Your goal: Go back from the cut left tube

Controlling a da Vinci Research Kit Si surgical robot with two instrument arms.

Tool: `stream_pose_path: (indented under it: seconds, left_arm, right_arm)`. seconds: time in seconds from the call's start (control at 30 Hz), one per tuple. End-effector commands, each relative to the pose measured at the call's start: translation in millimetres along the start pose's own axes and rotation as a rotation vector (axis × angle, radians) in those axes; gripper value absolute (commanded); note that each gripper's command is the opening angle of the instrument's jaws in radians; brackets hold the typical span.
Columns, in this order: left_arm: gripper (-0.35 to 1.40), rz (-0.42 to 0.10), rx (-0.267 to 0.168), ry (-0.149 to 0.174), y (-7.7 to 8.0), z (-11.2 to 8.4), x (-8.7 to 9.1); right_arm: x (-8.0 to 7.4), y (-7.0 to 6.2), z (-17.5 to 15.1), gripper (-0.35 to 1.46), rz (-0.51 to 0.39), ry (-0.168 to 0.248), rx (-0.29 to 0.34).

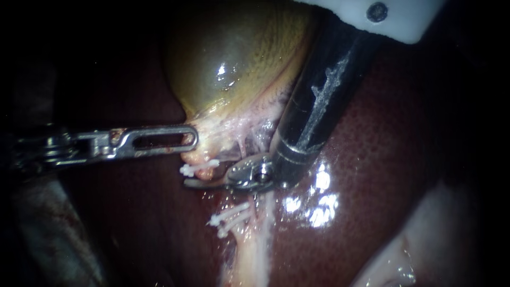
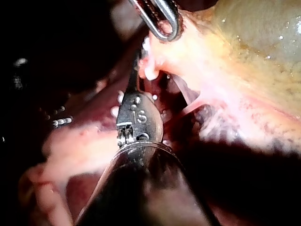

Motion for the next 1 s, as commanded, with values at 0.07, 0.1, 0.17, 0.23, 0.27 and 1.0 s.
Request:
stream_pose_path:
  seconds: [0.07,0.1,0.17,0.23,0.27,1.0]
  left_arm:
    - [-0.35,0.0,0.0,0.001,0.0,0.0,0.0]
    - [-0.35,0.0,0.0,0.001,0.0,0.0,0.0]
    - [-0.35,0.0,0.0,0.001,0.0,0.0,0.0]
    - [-0.35,0.0,0.0,0.001,0.0,0.0,0.0]
    - [-0.35,0.0,0.0,0.001,0.0,0.0,0.0]
    - [-0.35,0.002,-0.002,-0.003,-0.5,-0.4,0.2]
  right_arm:
    - [0.0,0.0,0.1,0.68,0.0,0.01,0.002]
    - [0.1,-0.1,0.1,0.78,0.0,0.016,0.002]
    - [0.1,-0.1,0.2,0.94,0.0,0.028,0.001]
    - [0.1,-0.2,0.2,1.03,0.0,0.034,0.0]
    - [0.1,-0.2,0.3,1.08,0.0,0.034,0.0]
    - [-0.9,-1.9,-2.2,1.15,-0.009,0.058,0.008]
